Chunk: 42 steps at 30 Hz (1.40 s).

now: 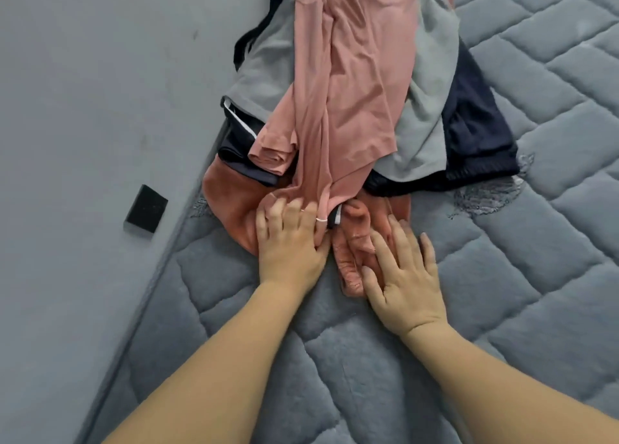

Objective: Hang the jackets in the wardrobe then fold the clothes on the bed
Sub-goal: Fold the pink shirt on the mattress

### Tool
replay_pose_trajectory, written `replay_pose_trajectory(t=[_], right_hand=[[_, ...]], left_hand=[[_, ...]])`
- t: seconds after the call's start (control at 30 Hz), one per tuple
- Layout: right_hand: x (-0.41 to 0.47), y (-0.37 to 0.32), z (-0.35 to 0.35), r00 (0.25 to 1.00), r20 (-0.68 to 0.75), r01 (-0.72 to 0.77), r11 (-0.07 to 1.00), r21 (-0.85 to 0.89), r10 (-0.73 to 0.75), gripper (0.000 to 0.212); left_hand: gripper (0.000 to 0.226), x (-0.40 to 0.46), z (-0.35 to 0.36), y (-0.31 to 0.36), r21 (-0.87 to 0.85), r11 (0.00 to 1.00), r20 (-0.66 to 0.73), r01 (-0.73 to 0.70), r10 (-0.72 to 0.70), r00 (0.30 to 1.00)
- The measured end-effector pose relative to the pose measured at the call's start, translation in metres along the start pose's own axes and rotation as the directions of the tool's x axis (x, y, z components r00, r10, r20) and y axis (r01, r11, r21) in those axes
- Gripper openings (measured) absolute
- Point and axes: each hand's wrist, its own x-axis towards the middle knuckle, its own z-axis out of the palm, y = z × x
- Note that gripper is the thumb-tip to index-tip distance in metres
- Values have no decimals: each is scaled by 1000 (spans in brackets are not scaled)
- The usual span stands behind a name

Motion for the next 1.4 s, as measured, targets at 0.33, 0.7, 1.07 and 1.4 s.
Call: replay_pose_trajectory(t=[0.33,0.7,1.07,1.4], right_hand=[[-1,1,-2,999,-43,17,1000,6,-16,57],[-1,1,-8,996,-85,29,993,111,-19,61],[-52,-13,-28,925,-363,240,912,332,-111,43],[-207,-5,-92,837,295,474,880,25,-460,13]], left_hand=[[22,-41,-52,-4,-271,924,-166,-269,230,959],[27,-72,5,40,71,995,-41,-71,74,996],[9,-246,-28,4,-40,909,340,-416,404,850],[9,-361,-37,73,-201,965,689,-166,260,676]])
